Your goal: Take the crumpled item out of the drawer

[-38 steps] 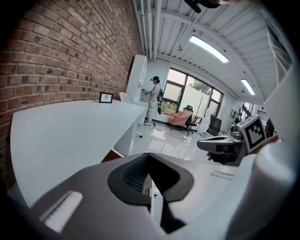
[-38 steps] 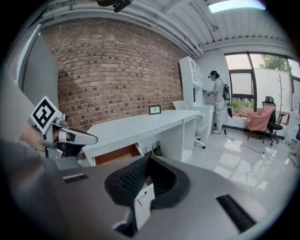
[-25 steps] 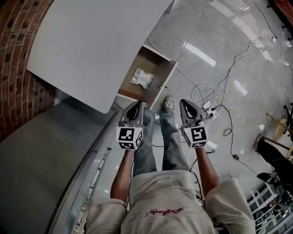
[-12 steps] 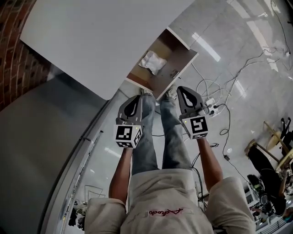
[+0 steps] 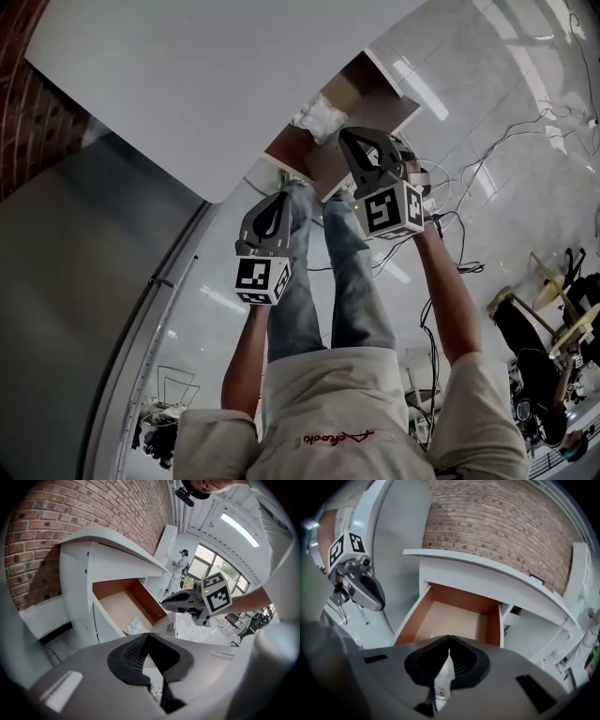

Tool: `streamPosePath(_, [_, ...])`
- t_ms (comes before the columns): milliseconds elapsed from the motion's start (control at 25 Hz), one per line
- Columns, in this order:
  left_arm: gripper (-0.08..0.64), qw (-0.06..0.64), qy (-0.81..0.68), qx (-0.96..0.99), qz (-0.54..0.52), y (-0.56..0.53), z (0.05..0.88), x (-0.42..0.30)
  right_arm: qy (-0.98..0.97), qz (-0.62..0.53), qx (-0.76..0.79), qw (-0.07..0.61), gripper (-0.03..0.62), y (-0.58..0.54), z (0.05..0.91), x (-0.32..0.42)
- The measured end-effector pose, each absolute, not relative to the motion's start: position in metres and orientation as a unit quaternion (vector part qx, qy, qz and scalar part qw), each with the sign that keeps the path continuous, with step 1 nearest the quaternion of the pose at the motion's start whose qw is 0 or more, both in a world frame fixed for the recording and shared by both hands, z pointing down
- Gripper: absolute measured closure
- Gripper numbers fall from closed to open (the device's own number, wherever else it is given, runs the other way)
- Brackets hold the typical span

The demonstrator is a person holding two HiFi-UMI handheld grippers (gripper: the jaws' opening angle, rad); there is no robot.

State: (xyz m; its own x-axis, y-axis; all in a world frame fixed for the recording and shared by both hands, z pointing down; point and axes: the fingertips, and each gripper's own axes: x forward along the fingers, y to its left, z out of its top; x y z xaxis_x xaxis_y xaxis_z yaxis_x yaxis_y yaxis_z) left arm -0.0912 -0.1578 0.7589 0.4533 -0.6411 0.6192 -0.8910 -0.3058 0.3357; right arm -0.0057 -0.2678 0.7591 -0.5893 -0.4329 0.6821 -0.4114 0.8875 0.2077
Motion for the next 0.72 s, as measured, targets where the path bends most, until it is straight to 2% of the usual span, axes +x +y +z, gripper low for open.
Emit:
streamPosePath(280, [0.551, 0.327, -0.490, 0.787, 0.185, -0.166, 0.761, -0.090, -0.861, -0.110, 0.100, 0.487, 0.578, -0.287, 0.800, -0.028])
streamPosePath(440, [0.551, 0.329, -0.488, 0.787, 0.186, -0.167, 0.764, -0.088, -0.844, -0.106, 0.048, 0.524, 0.577, -0.297, 0.826, -0.036])
streamPosePath(480, [0.551, 0.330, -0.486, 0.787, 0.187, -0.166, 0.765, -0.087, -0.841, -0.097, 0.041, 0.531, 0.567, -0.300, 0.833, -0.038])
streamPosePath(560, [0.551, 0.332, -0.483, 0.788, 0.188, -0.165, 0.767, -0.085, -0.834, -0.082, 0.028, 0.545, 0.491, -0.304, 0.846, -0.041])
streamPosePath(720, [0.551, 0.333, -0.476, 0.791, 0.191, -0.165, 0.769, -0.082, -0.819, -0.083, 0.024, 0.567, 0.491, -0.314, 0.875, -0.043])
